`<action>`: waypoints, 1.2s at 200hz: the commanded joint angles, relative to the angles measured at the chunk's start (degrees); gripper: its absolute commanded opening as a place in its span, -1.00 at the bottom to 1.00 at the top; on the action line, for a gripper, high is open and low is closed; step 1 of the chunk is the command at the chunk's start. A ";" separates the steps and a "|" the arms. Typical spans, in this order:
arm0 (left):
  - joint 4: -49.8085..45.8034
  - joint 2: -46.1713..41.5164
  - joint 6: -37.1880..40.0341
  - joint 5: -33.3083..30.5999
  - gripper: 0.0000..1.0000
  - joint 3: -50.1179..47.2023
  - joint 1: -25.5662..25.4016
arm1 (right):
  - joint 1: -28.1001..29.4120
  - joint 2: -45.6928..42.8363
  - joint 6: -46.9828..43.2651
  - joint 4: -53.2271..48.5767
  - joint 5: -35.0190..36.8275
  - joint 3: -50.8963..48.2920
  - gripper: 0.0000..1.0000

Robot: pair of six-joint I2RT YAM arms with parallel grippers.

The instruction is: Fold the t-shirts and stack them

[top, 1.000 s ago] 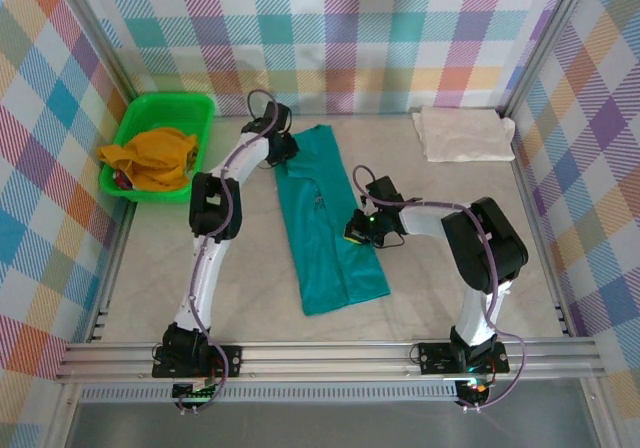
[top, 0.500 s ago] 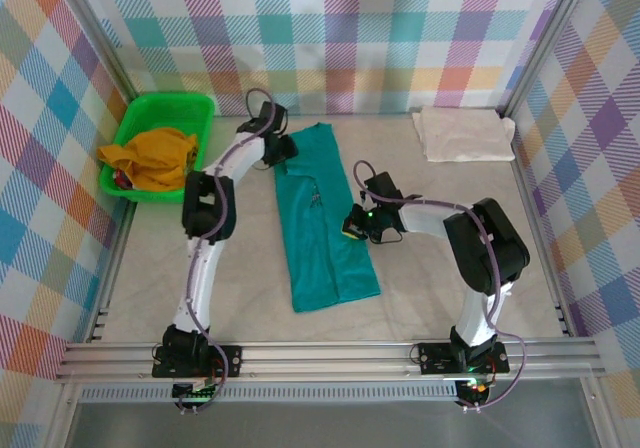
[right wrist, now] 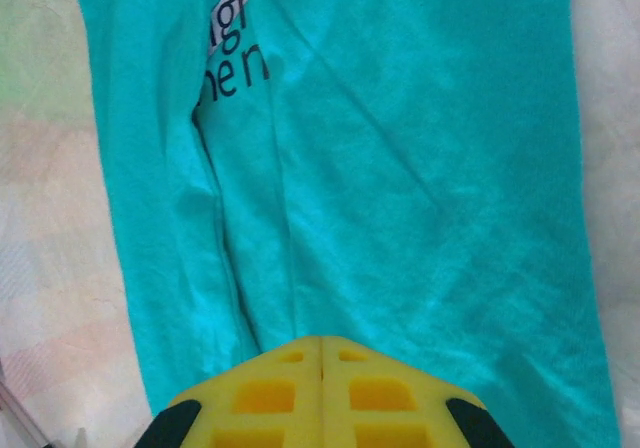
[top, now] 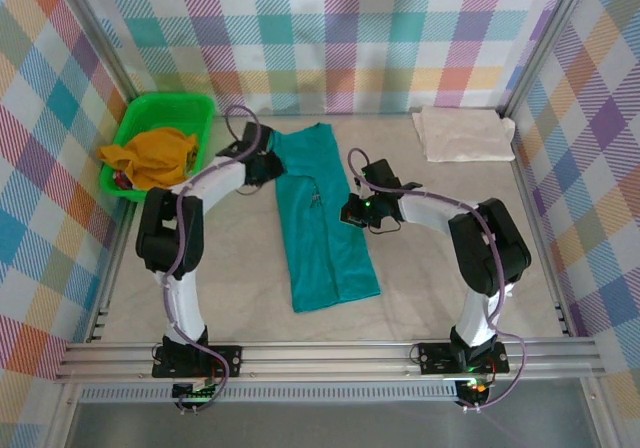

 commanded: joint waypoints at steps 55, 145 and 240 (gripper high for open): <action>-4.04 12.43 -2.18 -2.77 -0.85 8.98 -3.12 | 0.55 6.80 -1.60 -3.96 2.06 5.91 -1.00; -15.91 35.84 2.39 2.04 -0.82 46.00 -2.88 | -1.87 13.44 6.71 -0.04 3.27 9.85 -1.00; -9.20 11.11 4.27 1.08 -0.52 25.72 -0.84 | -2.51 6.84 5.16 -3.96 0.43 13.33 -0.90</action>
